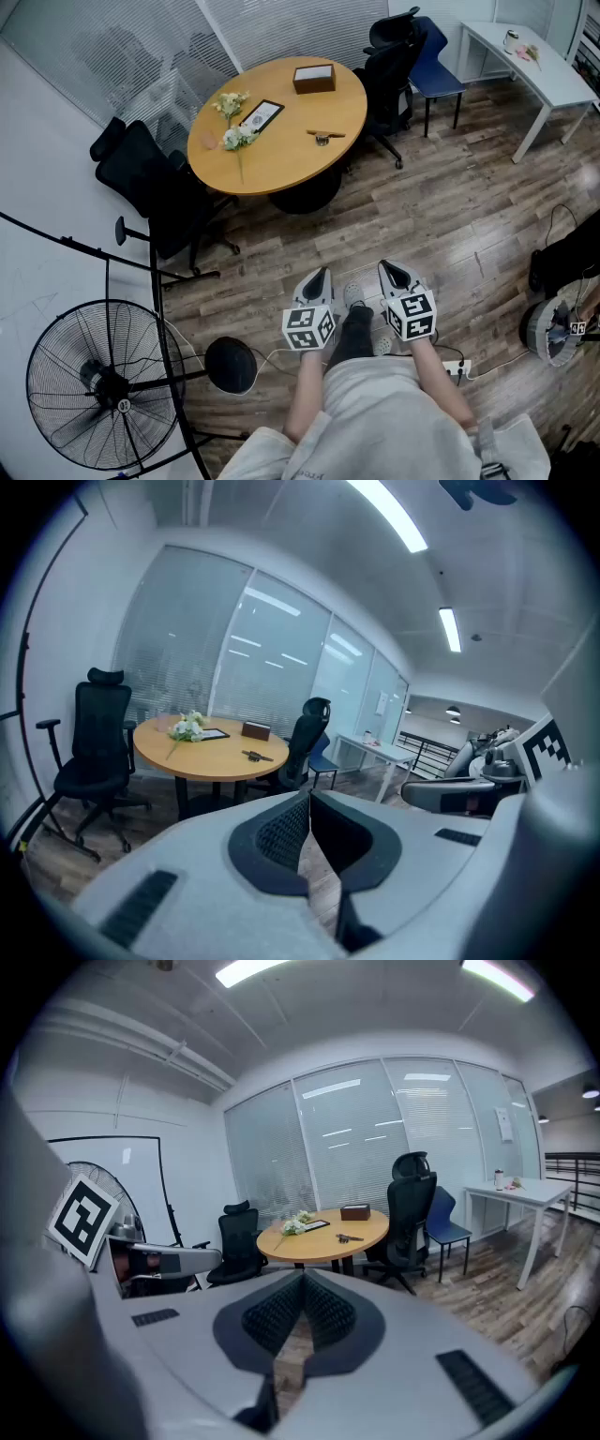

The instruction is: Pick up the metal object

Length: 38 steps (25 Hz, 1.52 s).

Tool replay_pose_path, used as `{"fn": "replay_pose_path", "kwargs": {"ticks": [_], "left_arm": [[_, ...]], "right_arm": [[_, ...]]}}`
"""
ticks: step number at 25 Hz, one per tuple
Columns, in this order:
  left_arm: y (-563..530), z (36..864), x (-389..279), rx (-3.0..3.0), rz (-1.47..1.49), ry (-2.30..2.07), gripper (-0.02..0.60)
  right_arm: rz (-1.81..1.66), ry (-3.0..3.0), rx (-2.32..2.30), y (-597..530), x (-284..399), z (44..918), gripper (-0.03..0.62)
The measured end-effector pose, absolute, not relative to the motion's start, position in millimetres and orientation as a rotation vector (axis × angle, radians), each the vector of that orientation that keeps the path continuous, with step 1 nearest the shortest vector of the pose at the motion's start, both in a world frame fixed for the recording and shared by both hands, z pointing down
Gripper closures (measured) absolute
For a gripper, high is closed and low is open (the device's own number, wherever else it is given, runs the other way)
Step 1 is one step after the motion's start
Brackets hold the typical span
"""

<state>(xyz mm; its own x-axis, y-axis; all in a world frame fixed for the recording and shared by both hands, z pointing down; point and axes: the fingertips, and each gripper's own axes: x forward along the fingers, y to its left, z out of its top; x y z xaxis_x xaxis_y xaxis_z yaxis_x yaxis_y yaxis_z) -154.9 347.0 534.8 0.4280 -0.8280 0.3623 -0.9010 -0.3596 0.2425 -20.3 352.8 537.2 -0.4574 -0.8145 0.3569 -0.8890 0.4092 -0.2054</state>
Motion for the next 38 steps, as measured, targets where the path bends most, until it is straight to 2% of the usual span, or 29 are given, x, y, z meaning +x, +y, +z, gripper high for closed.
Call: {"fn": "replay_pose_path", "kwargs": {"ticks": [15, 16, 18, 22, 25, 38], "left_arm": [[334, 531, -159, 2.288, 0.268, -1.475, 0.567], [331, 531, -159, 2.289, 0.272, -1.473, 0.559], [323, 531, -156, 2.293, 0.279, -1.464, 0.5], [302, 530, -149, 2.31, 0.287, -1.446, 0.468], [284, 531, -147, 2.316, 0.289, -1.428, 0.445], [195, 541, -131, 2.347, 0.34, -1.322, 0.417]], "right_arm": [[0.557, -2.525, 1.596, 329, -5, 524, 0.595], [0.559, -2.521, 1.597, 326, -3, 525, 0.591], [0.57, -2.509, 1.594, 320, 2, 528, 0.566], [0.61, -2.493, 1.586, 305, 9, 535, 0.532], [0.655, -2.474, 1.567, 292, 9, 543, 0.462], [0.719, -2.404, 1.619, 216, 23, 556, 0.445]]}}
